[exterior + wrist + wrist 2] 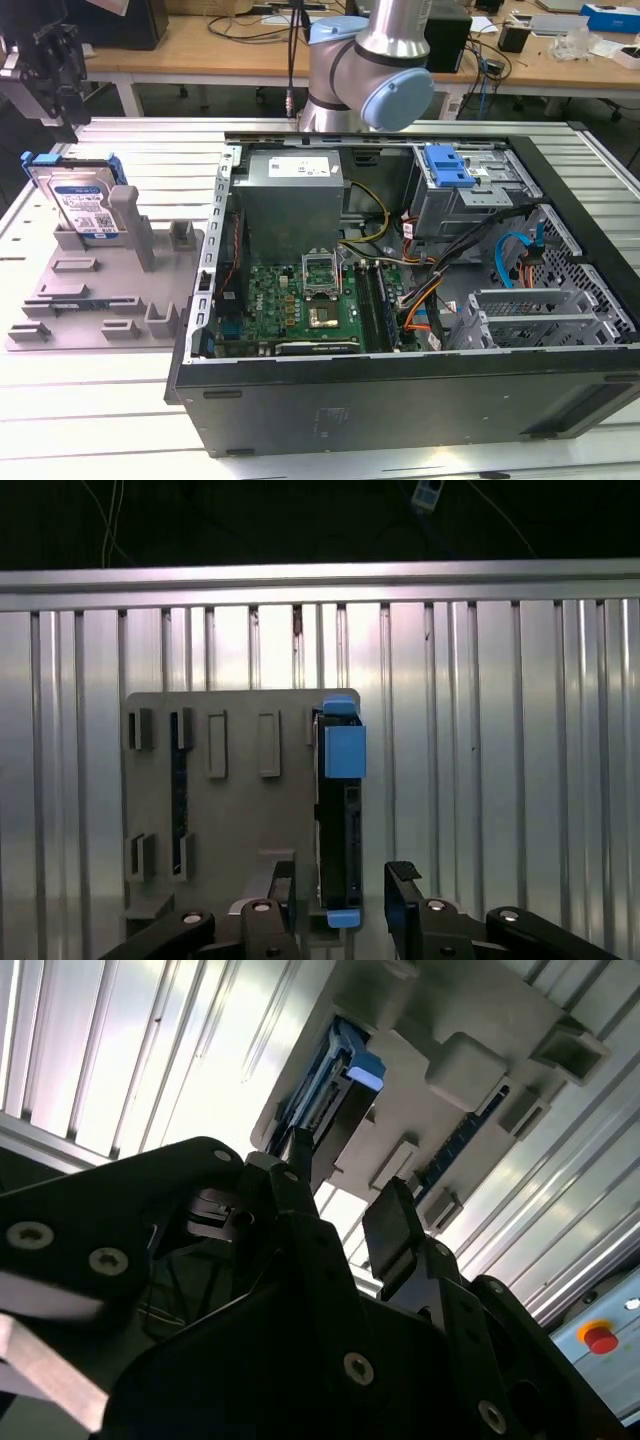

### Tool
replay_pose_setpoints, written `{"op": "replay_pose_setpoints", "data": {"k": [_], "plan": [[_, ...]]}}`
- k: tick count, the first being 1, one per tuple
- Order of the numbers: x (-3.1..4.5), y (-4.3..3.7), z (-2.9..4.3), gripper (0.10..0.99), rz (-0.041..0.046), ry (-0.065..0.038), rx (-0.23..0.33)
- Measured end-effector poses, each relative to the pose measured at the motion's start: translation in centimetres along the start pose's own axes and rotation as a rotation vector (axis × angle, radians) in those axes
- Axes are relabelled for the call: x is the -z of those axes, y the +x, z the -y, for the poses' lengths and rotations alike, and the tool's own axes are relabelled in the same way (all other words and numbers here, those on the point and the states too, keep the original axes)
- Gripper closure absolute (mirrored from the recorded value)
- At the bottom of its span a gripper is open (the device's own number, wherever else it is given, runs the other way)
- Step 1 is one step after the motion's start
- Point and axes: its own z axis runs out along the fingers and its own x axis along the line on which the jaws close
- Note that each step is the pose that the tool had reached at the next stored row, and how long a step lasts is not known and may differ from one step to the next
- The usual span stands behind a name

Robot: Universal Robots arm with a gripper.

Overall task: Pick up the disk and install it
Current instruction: 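Pick up the disk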

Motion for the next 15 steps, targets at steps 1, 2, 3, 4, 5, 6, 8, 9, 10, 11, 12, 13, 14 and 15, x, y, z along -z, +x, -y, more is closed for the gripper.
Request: {"op": "replay_pose_setpoints", "data": {"k": [1,2,3,4,5,6,8,9,10,11,12,13,14,15], "plan": [[-0.04,-0.07,-0.57,0.604,0.0,0.0,0.0],[-0.06,-0.13,-0.87,0.604,0.0,0.0,0.0],[-0.08,-0.19,-1.1,0.604,0.0001,0.0,0.0],[-0.1,-0.24,-1.31,0.604,0.0,0.001,0.0],[-0.12,-0.3,-1.51,0.604,0.0001,0.001,0.0],[-0.14,-0.37,-1.74,0.604,0.0001,0.001,0.0],[-0.18,-0.48,-2.1,0.604,0.0,0.001,0.0],[-0.21,-0.53,-2.23,0.604,0.0001,0.001,0.0],[-0.26,-0.57,-2.36,0.604,0.0001,0.001,0.0],[-0.29,-0.6,-2.48,0.604,0.0,0.001,0.0],[-0.36,-0.63,-2.67,0.604,0.0001,0.001,0.002],[-0.38,-0.64,-2.75,0.604,0.0,0.001,0.004],[-0.42,-0.65,-2.92,0.604,0.0,0.001,0.007],[-0.46,-0.65,-3.08,0.604,-0.0002,0.001,0.012]]}}
